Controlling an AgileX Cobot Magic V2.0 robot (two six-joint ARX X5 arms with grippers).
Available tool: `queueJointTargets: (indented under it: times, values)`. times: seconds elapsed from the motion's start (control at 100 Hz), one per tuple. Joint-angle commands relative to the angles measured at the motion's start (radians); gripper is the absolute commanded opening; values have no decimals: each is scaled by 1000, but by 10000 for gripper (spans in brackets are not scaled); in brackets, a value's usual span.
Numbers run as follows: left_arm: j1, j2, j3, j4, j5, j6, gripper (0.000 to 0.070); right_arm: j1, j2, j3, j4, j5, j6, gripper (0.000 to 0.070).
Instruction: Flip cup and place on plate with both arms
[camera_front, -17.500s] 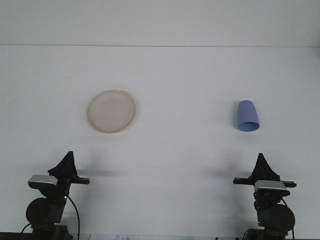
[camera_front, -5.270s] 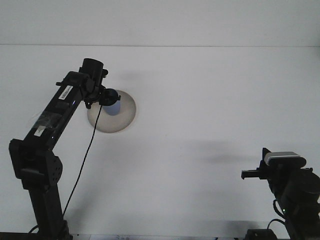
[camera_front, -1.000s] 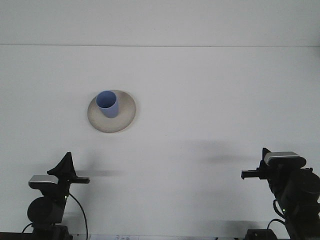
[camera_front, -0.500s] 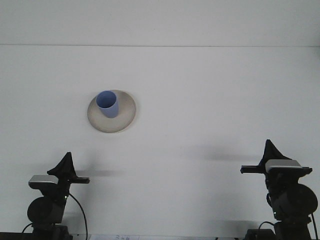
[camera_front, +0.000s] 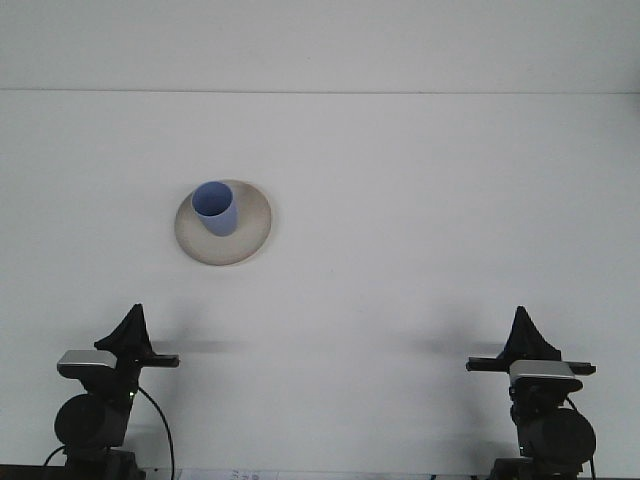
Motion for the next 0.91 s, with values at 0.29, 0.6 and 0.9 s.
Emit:
queueJointTargets:
  times: [0.29,0.6,0.9]
  values:
    - [2,-1,-19,15,2,-2,12,0,-2,-85,122,3,6,0]
    - [2,-1,-19,15,2,-2,12,0,-2,-85,121,3,6,0]
    - [2,-1,-19,15,2,-2,12,0,-2,-85,121,3,6,0]
